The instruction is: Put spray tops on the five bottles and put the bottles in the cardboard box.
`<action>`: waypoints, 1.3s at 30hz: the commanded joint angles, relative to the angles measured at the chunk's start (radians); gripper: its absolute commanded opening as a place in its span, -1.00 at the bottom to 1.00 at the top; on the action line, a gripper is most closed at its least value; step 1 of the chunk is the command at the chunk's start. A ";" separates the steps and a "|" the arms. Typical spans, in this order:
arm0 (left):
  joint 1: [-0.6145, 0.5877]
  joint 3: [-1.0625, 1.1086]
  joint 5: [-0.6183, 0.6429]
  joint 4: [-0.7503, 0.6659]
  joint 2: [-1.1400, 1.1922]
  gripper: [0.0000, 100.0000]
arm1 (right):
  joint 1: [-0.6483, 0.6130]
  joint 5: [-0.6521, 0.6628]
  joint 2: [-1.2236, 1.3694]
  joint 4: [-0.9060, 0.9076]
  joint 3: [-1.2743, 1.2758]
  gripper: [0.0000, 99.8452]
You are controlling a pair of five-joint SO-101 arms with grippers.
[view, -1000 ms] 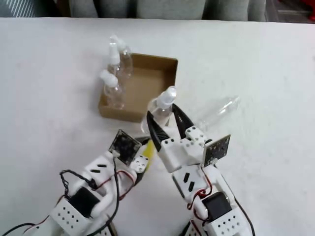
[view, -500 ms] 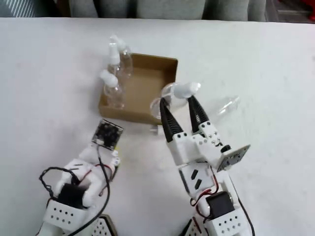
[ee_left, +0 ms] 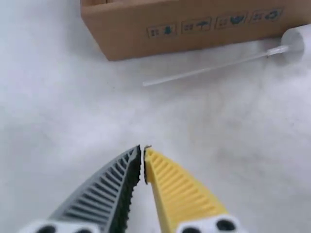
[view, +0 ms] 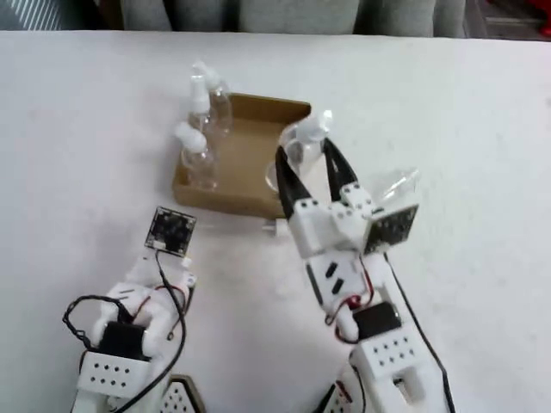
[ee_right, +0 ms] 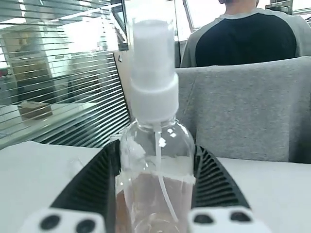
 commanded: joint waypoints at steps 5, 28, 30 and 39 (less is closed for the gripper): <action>-0.015 -0.006 -0.008 -0.028 -0.013 -0.96 | 0.024 0.014 0.501 -0.263 -0.238 -0.97; -0.015 0.002 -0.009 -0.057 -0.013 -0.96 | 0.120 0.044 1.458 -0.438 -0.916 -0.97; -0.015 0.002 -0.009 -0.057 -0.013 -0.96 | 0.119 0.101 1.500 -0.441 -0.947 -0.97; -0.015 0.002 -0.009 -0.057 -0.013 -0.96 | 0.120 0.140 1.613 -0.441 -1.025 -0.97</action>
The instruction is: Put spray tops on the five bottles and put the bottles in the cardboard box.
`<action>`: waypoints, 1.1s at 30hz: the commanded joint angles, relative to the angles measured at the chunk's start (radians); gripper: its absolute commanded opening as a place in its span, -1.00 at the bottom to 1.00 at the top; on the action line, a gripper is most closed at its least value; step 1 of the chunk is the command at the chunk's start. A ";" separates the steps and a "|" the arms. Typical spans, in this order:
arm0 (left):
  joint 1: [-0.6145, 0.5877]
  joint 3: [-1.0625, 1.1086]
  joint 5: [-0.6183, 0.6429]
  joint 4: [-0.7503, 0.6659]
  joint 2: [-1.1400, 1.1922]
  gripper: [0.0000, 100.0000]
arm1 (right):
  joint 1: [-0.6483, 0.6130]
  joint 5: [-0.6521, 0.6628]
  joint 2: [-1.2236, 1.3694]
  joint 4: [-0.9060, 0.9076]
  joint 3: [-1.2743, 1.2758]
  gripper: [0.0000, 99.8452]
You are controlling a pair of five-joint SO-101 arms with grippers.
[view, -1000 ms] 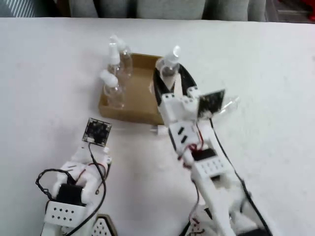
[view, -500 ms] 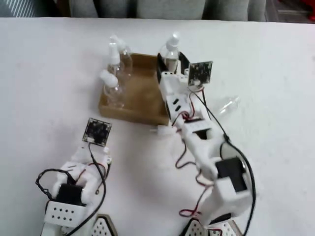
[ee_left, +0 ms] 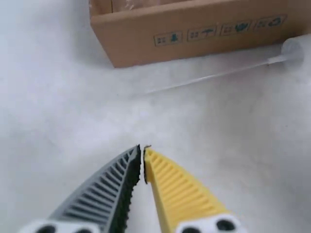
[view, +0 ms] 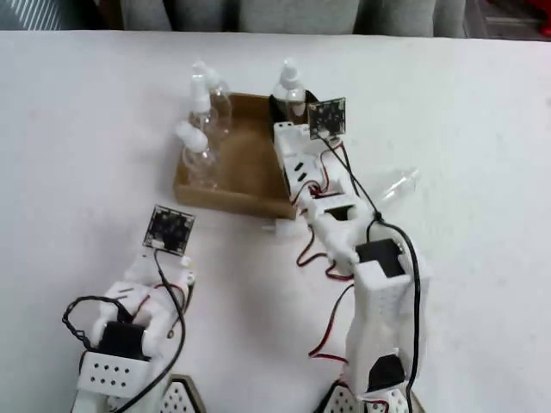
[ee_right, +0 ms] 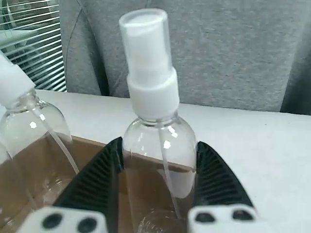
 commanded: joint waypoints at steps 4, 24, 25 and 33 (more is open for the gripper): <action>-0.010 0.000 -0.008 -0.026 -0.013 -0.96 | 0.013 0.015 0.033 -0.022 -0.086 -0.97; -0.010 0.000 -0.008 -0.026 -0.013 -0.96 | 0.010 0.018 0.035 0.039 -0.078 -0.82; -0.010 0.000 -0.008 -0.026 -0.013 -0.96 | 0.007 0.018 0.035 0.050 -0.078 -0.76; -0.010 0.000 -0.008 -0.026 -0.013 -0.96 | 0.005 0.017 0.035 0.050 -0.078 -0.60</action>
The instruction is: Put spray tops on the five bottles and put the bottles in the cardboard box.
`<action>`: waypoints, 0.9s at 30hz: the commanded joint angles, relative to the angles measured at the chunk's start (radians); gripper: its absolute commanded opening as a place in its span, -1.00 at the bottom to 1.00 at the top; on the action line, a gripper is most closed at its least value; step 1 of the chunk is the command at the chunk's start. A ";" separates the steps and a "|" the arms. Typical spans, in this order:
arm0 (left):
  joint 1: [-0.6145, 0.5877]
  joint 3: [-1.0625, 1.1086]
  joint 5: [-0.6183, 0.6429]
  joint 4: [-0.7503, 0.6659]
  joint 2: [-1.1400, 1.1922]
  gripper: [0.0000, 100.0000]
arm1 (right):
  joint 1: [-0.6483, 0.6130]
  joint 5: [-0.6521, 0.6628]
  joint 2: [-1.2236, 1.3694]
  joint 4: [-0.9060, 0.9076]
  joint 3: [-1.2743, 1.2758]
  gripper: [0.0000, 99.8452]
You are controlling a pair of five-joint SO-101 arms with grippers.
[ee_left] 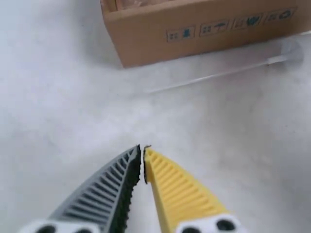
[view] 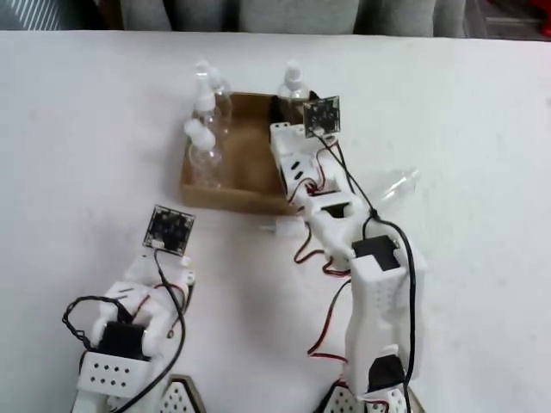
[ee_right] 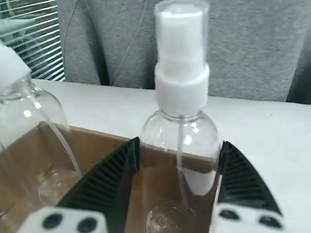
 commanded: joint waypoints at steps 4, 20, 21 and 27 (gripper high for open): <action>-0.010 0.000 -0.008 -0.026 -0.013 -0.96 | 0.005 0.012 -0.016 0.004 -0.031 -0.60; -0.010 0.000 -0.008 -0.026 -0.013 -0.96 | -0.005 0.008 -0.114 0.008 0.040 -0.58; -0.010 0.000 -0.008 -0.026 -0.013 -0.96 | -0.005 0.008 -0.114 0.008 0.040 -0.54; -0.010 0.000 -0.008 -0.026 -0.013 -0.96 | -0.013 0.006 -0.116 0.010 0.055 -0.28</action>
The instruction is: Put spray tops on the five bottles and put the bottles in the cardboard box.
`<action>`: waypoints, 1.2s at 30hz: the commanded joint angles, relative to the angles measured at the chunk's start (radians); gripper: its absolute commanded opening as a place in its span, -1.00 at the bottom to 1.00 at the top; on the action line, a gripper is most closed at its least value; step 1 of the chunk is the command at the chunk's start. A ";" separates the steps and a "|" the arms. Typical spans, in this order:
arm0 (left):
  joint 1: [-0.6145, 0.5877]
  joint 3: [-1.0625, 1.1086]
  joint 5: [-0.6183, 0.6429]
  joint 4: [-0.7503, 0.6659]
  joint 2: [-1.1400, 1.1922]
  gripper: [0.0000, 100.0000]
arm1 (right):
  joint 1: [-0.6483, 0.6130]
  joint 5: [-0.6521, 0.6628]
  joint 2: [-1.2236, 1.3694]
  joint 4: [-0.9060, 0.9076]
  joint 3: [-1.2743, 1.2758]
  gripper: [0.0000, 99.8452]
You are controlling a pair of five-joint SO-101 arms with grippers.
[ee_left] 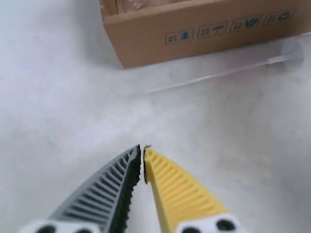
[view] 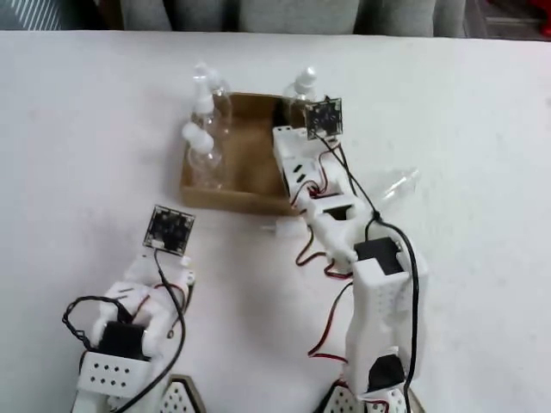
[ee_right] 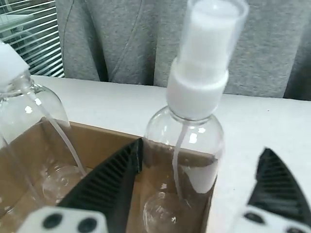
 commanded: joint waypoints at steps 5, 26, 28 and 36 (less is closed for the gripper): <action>-0.010 0.000 -0.008 -0.026 -0.013 -0.96 | -0.021 0.008 -0.073 0.008 0.008 -0.27; -0.010 0.000 -0.008 -0.028 -0.013 -0.96 | -0.045 0.021 -0.079 0.008 0.005 -0.27; -0.010 0.000 -0.008 -0.028 -0.013 -0.96 | -0.045 0.057 -0.079 0.008 0.003 -0.27; -0.010 0.000 -0.008 -0.028 -0.013 -0.96 | -0.042 0.066 -0.079 0.008 0.003 -0.27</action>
